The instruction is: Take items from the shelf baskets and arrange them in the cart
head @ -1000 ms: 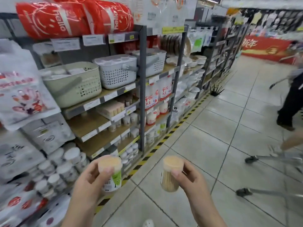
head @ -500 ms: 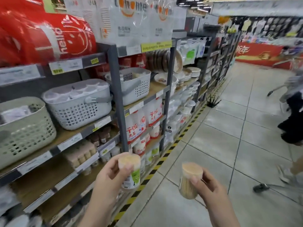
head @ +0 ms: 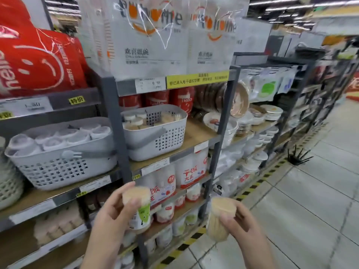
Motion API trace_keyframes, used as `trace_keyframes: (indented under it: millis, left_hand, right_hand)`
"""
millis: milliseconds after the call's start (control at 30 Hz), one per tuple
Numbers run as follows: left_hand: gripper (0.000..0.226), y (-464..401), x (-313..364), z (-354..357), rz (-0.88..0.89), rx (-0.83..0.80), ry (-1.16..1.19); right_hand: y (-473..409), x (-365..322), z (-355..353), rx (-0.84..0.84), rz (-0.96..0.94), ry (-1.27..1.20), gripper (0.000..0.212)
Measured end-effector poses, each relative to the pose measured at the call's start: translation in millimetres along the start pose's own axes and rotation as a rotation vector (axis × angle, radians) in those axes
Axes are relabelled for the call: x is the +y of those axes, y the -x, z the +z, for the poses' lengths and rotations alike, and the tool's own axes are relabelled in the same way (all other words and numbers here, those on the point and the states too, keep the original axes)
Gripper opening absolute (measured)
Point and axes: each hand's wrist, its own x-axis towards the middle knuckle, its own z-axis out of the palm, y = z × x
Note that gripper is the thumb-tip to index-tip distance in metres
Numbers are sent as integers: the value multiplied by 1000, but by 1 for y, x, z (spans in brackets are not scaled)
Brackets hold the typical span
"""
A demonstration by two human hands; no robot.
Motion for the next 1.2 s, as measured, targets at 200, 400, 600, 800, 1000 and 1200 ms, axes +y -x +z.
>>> trace_keyframes:
  millis: [200,400,600,800,1000,1200]
  left_hand:
    - [27,-51,18,45,73,120,-114]
    - [44,-130,42,74,198,186,-112]
    - [39,-216,62,98,360,299,-184]
    - [50,-282,64,107,394,348,-415]
    - [29,-326,61,109,357,341,-742]
    - [22,-349,57,116,241,184,-1006]
  right_hand:
    - [-93,-11,-18,-75,41,-30,35]
    - [-184,-32,-10,-160,-54,-31,45]
    - [-277,-63,16,-239,-212,14,39]
    - [-356,-73,53,-281,-361,54,43]
    - [-420,-70,79,-308,-459,87,48]
    - [-459,-72,89,-351,-548,179,41]
